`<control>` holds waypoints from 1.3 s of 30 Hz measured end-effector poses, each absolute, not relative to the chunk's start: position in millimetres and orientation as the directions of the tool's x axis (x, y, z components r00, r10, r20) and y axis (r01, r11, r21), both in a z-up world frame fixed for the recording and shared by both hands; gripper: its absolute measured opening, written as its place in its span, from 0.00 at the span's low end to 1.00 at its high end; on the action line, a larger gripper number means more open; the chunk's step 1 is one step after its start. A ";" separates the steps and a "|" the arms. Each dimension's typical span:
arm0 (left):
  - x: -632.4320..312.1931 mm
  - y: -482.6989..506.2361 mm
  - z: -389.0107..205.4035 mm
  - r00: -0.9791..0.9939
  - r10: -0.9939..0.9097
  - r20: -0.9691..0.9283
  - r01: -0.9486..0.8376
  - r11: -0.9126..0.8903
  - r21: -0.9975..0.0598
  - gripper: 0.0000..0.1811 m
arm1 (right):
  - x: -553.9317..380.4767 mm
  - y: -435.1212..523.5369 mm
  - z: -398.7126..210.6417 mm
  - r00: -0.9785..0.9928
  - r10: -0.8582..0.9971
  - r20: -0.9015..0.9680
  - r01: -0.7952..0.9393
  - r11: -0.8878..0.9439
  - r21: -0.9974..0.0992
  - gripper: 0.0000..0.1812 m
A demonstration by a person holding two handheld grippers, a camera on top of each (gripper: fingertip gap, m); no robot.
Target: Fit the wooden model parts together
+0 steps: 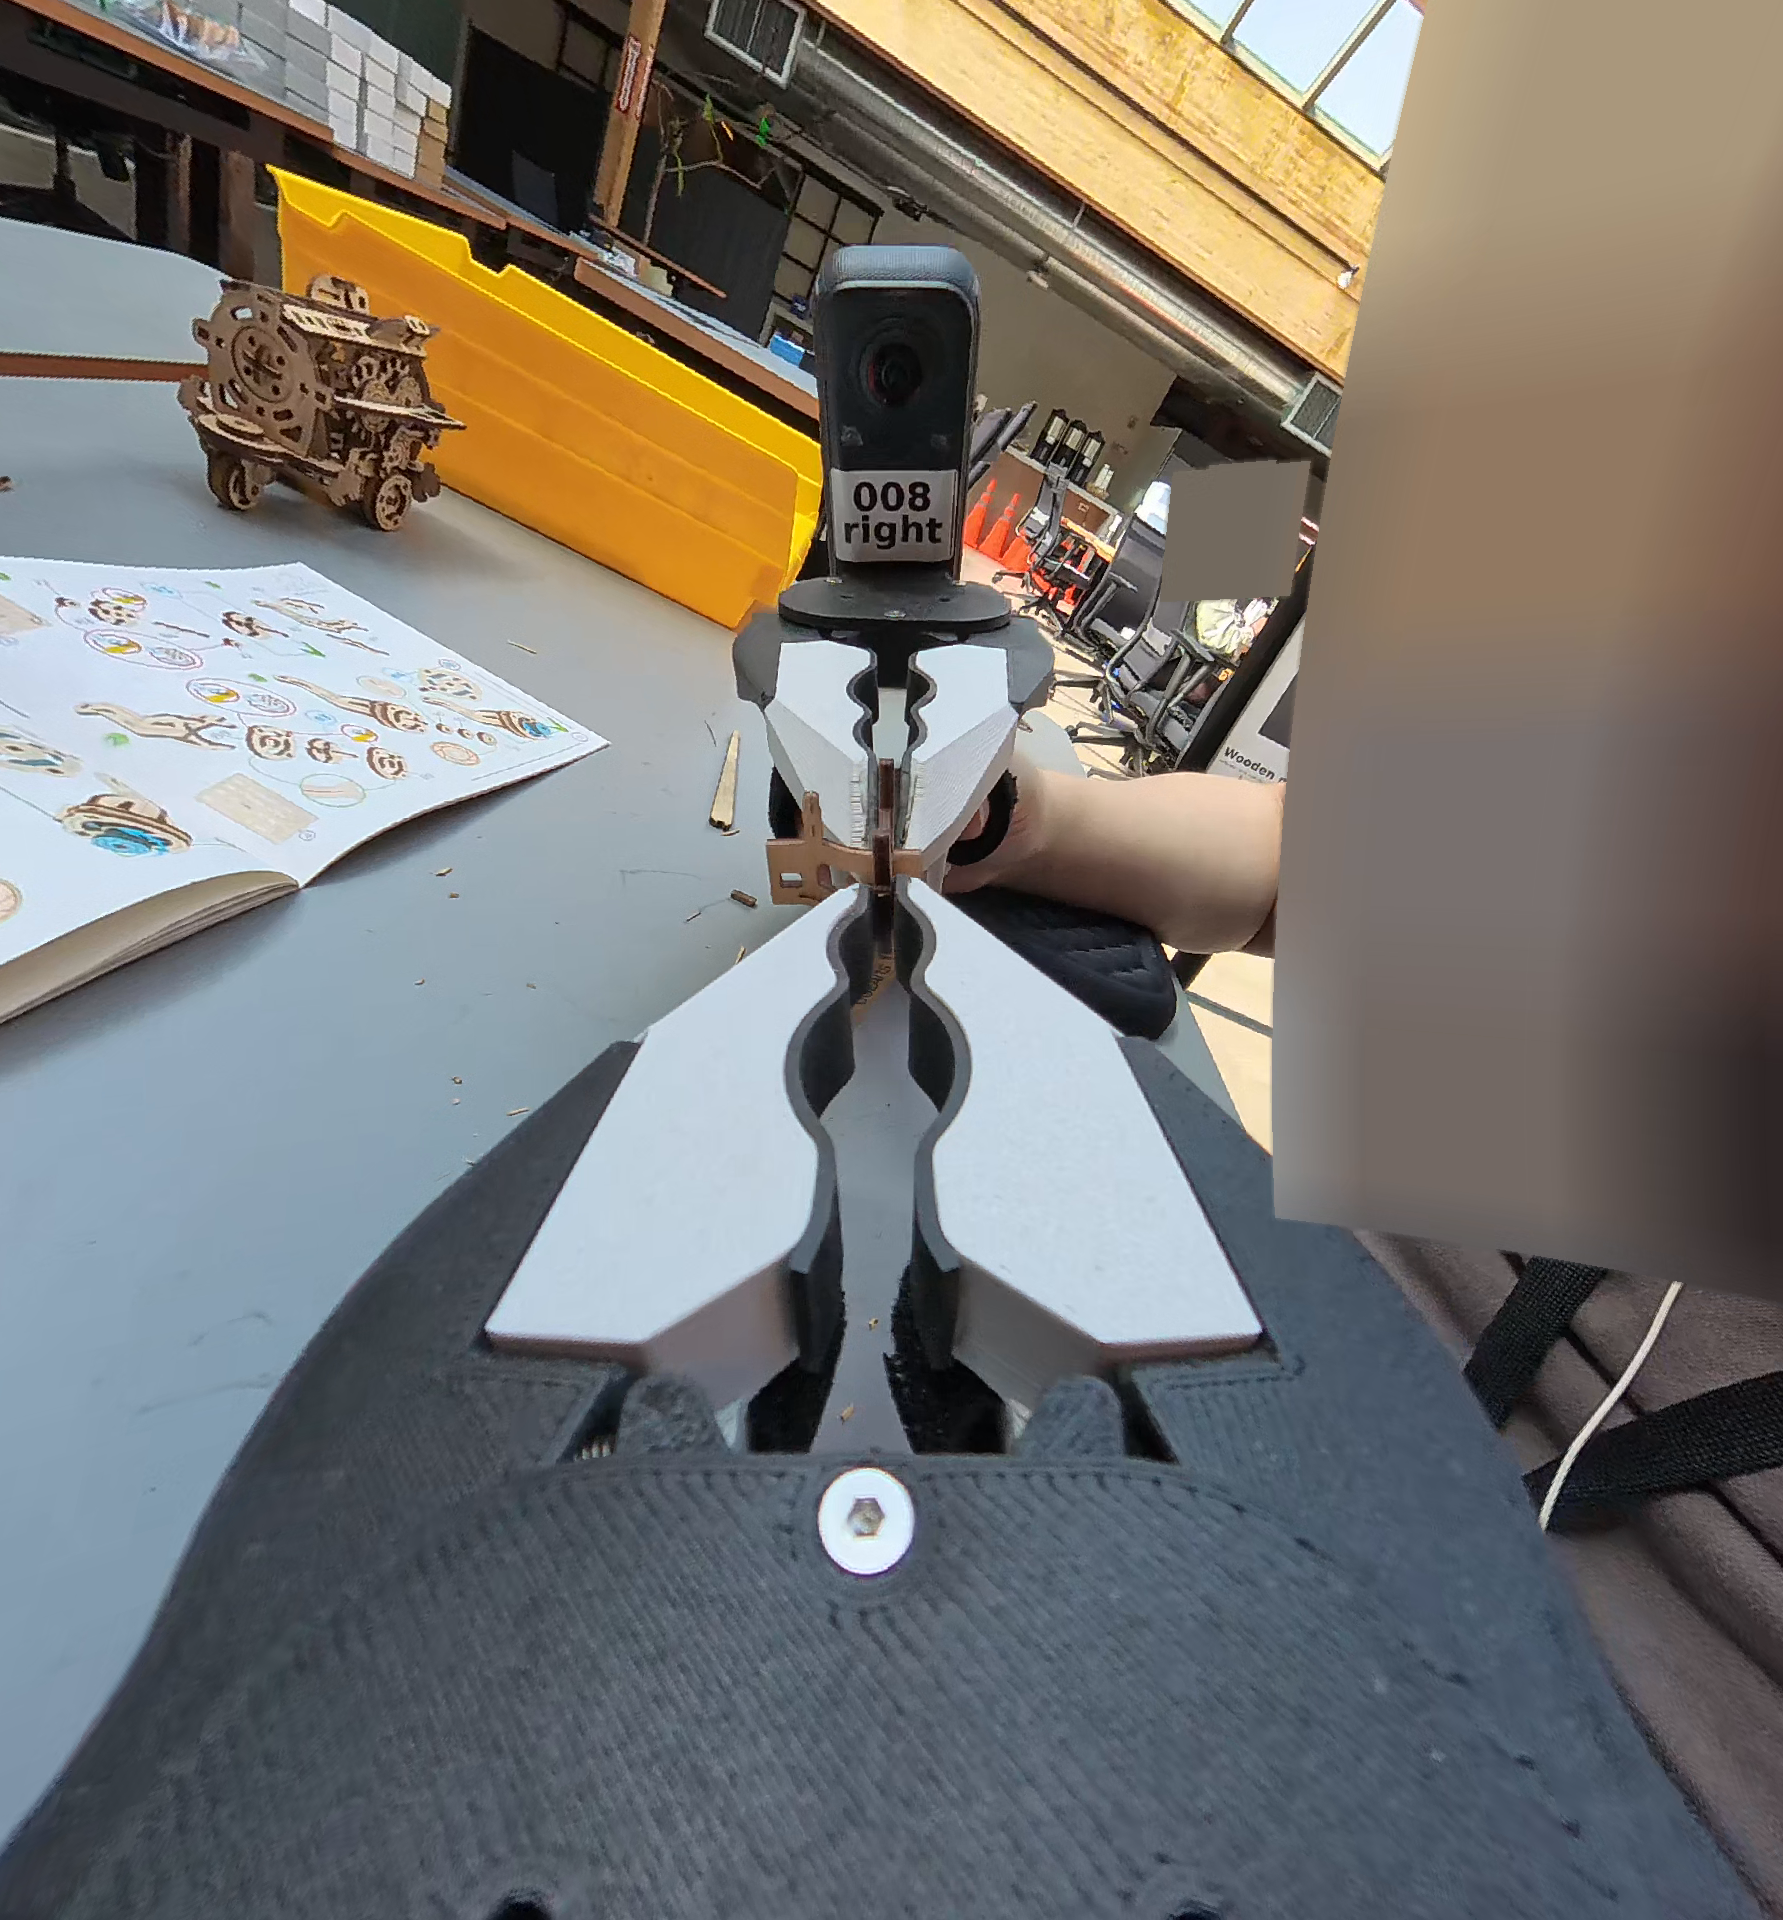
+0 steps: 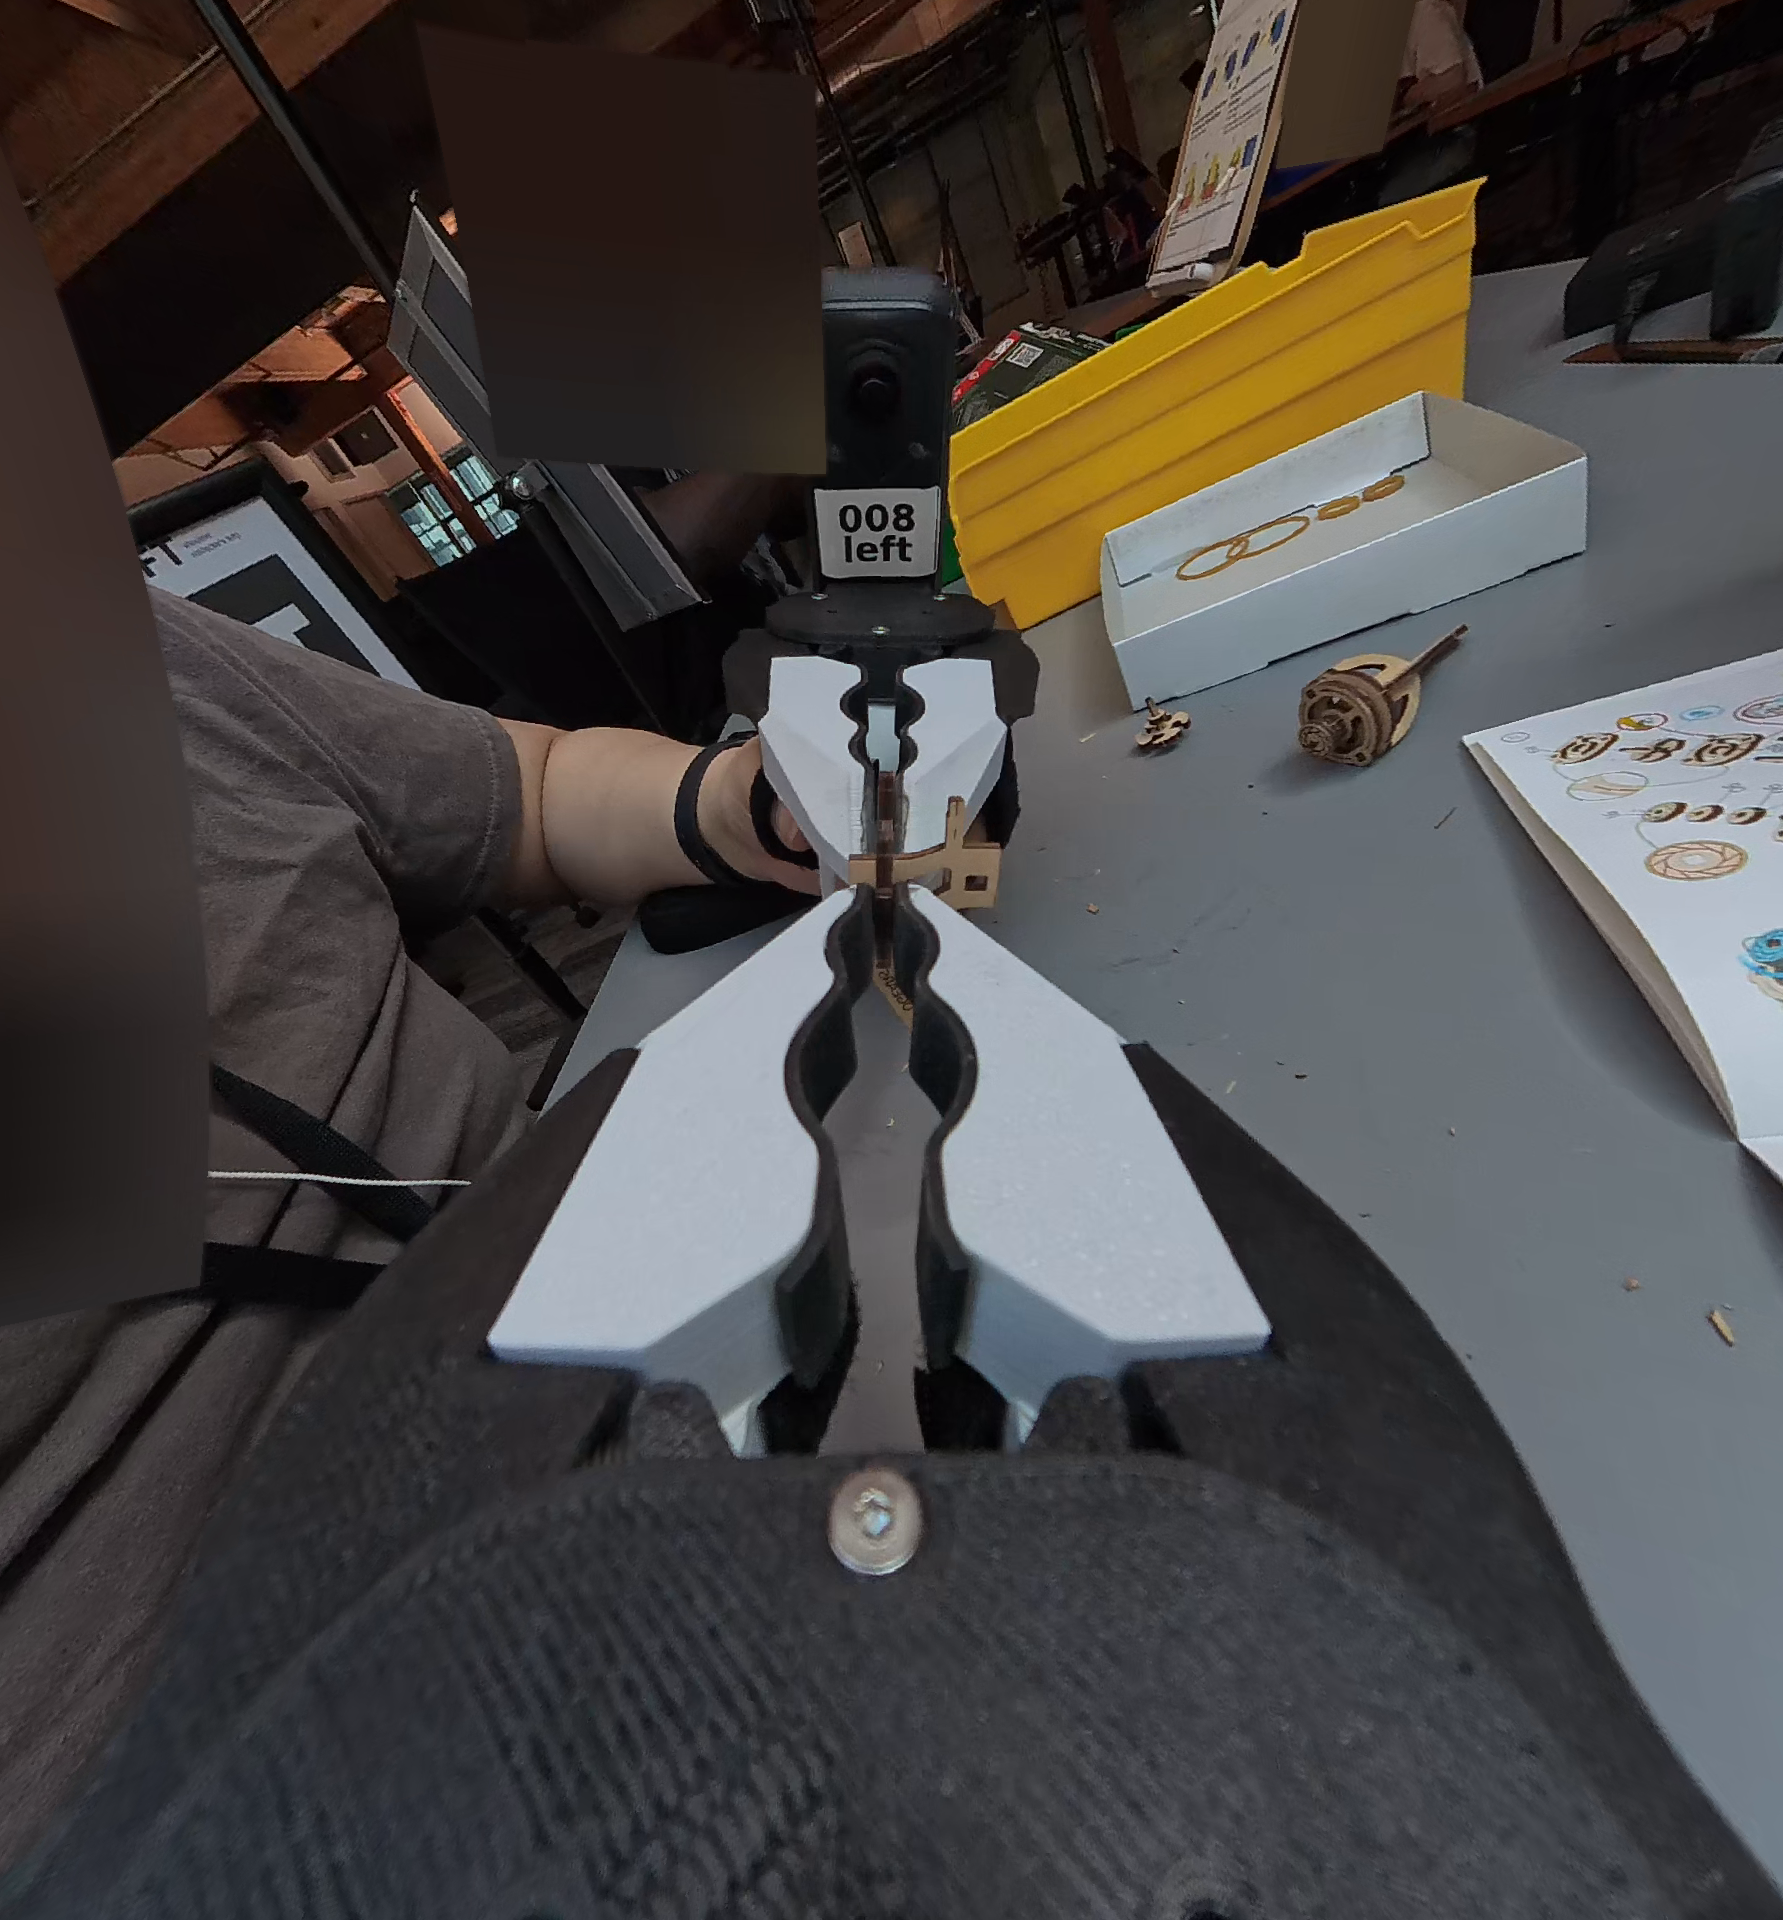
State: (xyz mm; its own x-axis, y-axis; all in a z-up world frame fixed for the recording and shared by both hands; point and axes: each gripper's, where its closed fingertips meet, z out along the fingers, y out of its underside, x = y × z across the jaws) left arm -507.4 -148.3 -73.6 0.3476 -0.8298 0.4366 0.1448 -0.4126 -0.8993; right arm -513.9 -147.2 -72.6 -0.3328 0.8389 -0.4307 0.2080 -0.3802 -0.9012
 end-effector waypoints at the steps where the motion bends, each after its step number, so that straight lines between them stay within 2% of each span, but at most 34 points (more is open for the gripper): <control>1: -507.3 -148.9 -73.4 0.349 -0.833 0.429 0.140 -0.407 -0.903 0.00 | -513.8 -147.4 -72.1 -0.336 0.836 -0.433 0.207 -0.383 -0.900 0.01; 39: -502.4 -154.7 -70.2 0.372 -0.856 0.360 0.139 -0.332 -0.933 0.00 | -508.0 -153.9 -68.1 -0.344 0.868 -0.359 0.175 -0.316 -0.932 0.01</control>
